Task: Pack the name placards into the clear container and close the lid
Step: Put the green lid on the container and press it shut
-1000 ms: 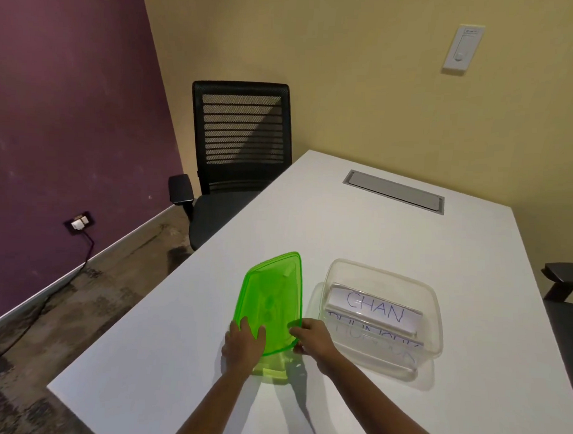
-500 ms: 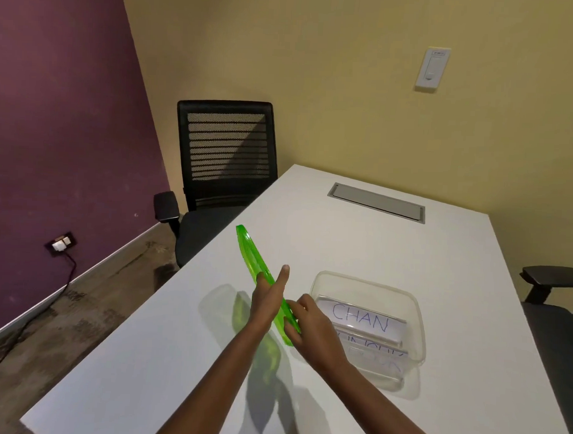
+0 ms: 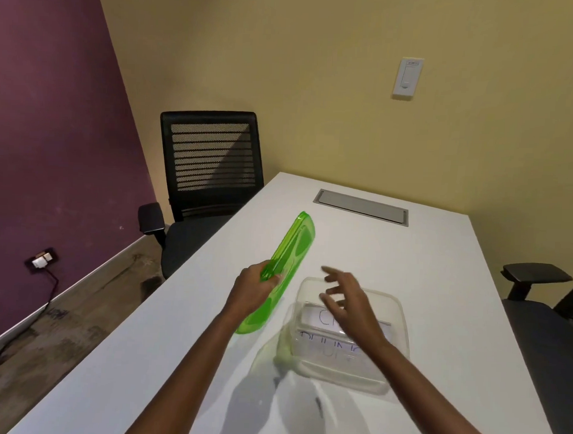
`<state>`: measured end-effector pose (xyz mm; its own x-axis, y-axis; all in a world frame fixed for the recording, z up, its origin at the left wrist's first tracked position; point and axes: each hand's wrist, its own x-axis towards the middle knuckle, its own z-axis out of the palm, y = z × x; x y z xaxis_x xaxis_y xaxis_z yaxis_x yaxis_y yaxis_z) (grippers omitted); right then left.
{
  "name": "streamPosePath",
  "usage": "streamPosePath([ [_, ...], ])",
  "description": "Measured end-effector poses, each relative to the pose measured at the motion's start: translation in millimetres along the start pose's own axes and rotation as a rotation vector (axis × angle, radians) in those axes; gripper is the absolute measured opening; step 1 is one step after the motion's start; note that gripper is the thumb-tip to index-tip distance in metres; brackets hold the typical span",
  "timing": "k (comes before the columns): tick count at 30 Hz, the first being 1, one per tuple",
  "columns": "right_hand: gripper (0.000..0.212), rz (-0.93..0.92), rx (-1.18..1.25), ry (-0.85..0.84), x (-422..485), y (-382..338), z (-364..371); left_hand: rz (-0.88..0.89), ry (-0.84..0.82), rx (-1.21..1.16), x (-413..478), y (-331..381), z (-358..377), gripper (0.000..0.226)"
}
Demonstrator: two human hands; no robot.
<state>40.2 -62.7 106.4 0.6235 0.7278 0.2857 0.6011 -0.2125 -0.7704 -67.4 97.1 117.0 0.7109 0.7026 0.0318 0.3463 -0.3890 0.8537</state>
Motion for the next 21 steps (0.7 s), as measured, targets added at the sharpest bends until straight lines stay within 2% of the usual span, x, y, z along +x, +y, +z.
streamPosePath([
  [4,0.064,0.081,-0.035,0.164,18,10,-32,0.114,-0.171,0.03,5,10,-10,0.027],
  [7,0.073,0.124,-0.087,0.188,28,20,-54,0.172,-0.292,0.024,7,20,-11,0.027],
  [9,0.067,0.149,-0.126,0.142,31,29,-67,0.202,-0.346,0.034,8,27,-8,0.029],
  [12,0.042,0.226,-0.104,0.072,29,38,-80,0.233,-0.388,0.037,13,35,-5,0.028],
  [14,0.017,0.239,-0.01,0.056,24,42,-87,0.263,-0.388,0.042,17,37,-2,0.027],
  [15,0.014,0.229,0.051,0.061,20,42,-90,0.283,-0.373,0.06,19,38,-1,0.026],
  [18,0.032,0.225,0.254,0.14,11,47,-97,0.367,-0.254,0.164,23,37,8,0.031],
  [21,0.032,0.251,0.352,0.24,5,52,-101,0.428,-0.092,0.154,28,31,18,0.041],
])
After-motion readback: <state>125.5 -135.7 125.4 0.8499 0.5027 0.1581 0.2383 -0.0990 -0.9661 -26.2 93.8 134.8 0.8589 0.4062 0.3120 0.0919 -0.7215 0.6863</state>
